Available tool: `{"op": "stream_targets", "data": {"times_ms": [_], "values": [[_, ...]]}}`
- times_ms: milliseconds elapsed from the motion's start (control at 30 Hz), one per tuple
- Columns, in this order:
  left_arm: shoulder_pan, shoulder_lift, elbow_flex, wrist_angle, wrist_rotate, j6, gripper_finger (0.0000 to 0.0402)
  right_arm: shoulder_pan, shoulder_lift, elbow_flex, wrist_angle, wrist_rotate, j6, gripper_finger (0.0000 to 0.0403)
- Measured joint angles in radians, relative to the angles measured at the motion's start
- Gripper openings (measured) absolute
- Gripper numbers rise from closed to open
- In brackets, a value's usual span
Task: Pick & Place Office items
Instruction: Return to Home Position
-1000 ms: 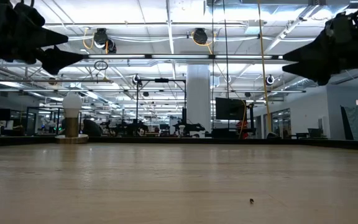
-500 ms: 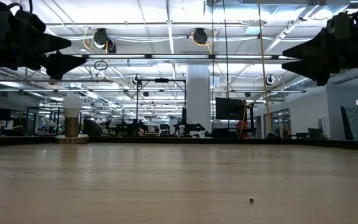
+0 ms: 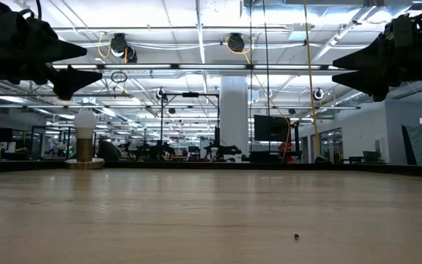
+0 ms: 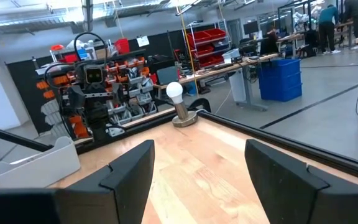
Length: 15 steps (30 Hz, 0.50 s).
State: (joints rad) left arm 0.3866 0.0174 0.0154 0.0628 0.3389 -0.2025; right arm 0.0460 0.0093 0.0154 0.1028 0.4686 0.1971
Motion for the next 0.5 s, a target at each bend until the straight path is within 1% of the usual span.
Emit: {"op": "stream_targets", "data": {"times_ms": [500], "values": [[0.0, 0.0, 0.0, 0.0, 0.0, 0.014, 0.0349, 0.0, 0.0, 0.0, -0.001, 0.0, 0.0, 0.0242]]}}
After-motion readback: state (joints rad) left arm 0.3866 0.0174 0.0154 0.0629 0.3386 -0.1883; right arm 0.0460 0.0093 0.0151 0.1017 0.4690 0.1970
